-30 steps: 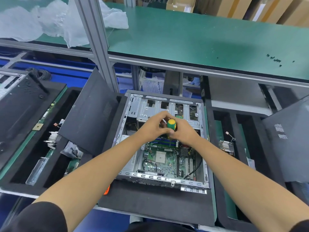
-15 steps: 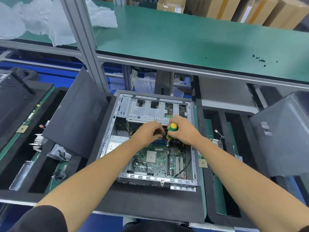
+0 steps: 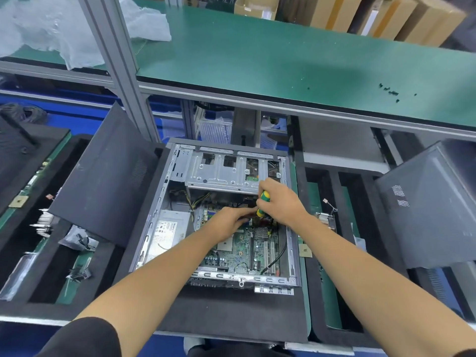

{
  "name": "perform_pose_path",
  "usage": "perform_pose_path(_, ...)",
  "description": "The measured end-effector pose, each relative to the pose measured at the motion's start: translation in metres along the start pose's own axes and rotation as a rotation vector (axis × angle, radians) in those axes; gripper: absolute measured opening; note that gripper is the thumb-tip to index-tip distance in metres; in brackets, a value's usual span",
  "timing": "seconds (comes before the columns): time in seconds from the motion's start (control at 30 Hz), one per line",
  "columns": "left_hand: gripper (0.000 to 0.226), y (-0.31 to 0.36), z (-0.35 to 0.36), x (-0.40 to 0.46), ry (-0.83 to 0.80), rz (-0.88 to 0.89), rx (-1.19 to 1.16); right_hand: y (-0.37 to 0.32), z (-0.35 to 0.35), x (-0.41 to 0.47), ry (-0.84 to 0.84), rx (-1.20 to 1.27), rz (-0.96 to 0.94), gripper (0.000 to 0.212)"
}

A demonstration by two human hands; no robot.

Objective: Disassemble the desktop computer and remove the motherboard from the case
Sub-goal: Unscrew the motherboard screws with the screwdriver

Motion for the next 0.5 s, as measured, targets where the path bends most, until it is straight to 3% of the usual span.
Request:
perform_pose_path(0.23,0.055,-0.0067,0.0069,0.0001,-0.093,-0.039,-0.114,0.0053,0.0050,-0.0016,-0.003,-0.037,-0.008,0.016)
perform_pose_path(0.5,0.059,-0.0108,0.0110,0.0002,-0.090,-0.068,-0.152,0.0068,0.0099,0.0006,0.019,-0.028,0.019,0.016)
Point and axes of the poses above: each hand's wrist, its own x-axis towards the middle knuckle, its own z-axis out of the palm, y = z × x, the point moved 2 cm from there along x, towards the middle knuckle, and after that the axes turned 8 degrees about y, right-handed, at the moved point
